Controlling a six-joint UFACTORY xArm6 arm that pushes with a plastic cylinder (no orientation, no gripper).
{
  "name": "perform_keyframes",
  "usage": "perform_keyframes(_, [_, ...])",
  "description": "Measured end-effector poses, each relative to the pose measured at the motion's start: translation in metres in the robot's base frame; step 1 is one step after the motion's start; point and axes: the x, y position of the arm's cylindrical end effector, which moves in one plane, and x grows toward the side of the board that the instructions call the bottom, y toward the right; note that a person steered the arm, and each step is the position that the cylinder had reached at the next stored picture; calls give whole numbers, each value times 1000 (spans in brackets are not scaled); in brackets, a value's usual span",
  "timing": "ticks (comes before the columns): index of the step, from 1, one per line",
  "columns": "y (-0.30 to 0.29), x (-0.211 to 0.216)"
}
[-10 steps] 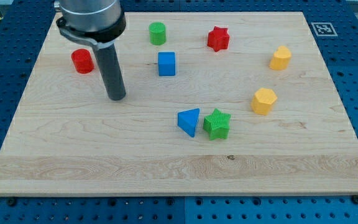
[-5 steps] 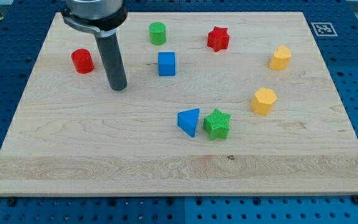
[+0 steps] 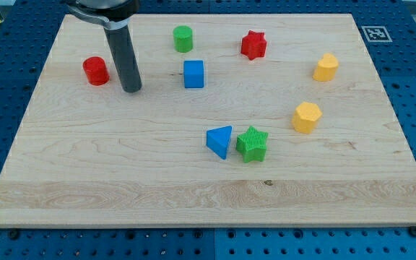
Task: Move arm left to the green circle
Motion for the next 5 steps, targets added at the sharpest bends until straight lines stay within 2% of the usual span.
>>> perform_keyframes(5, [-6,-39])
